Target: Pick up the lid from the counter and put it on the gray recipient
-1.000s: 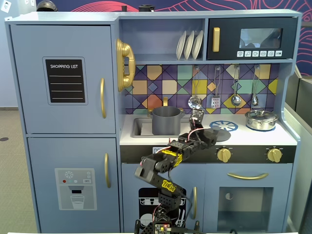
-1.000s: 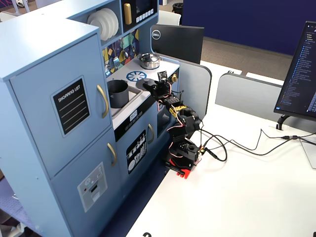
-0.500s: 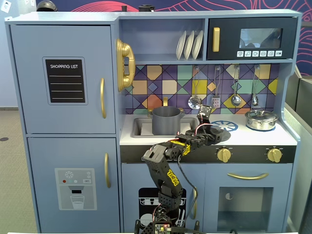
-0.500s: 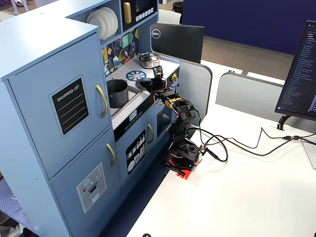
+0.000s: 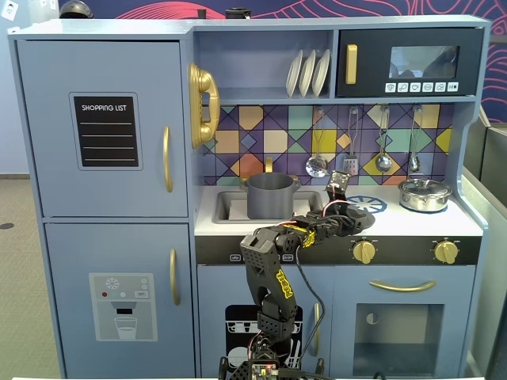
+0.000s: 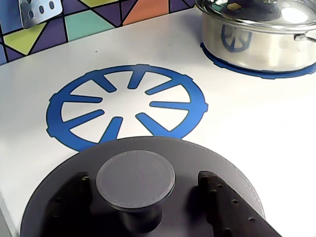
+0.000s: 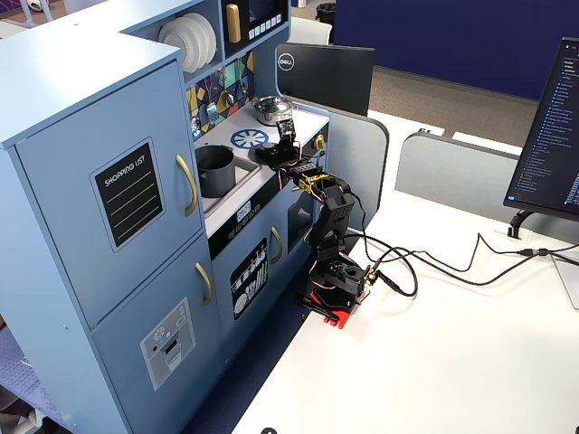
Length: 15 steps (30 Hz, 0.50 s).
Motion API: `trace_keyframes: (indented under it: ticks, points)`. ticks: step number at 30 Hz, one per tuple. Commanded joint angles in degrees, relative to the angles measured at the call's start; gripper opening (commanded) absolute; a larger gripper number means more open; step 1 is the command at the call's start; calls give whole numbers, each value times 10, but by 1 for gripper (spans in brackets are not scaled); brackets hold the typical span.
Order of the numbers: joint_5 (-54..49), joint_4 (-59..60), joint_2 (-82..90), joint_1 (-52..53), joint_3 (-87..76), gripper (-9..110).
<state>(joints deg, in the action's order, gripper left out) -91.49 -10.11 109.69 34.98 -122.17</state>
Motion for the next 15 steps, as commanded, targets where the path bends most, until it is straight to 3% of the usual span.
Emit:
trace_keyframes:
  ticks: [1, 10, 15]
  points:
    - [10, -13, -3, -15, 46, 14]
    - [8, -22, -19, -28, 56, 0]
    - [7, -32, -22, -40, 68, 0]
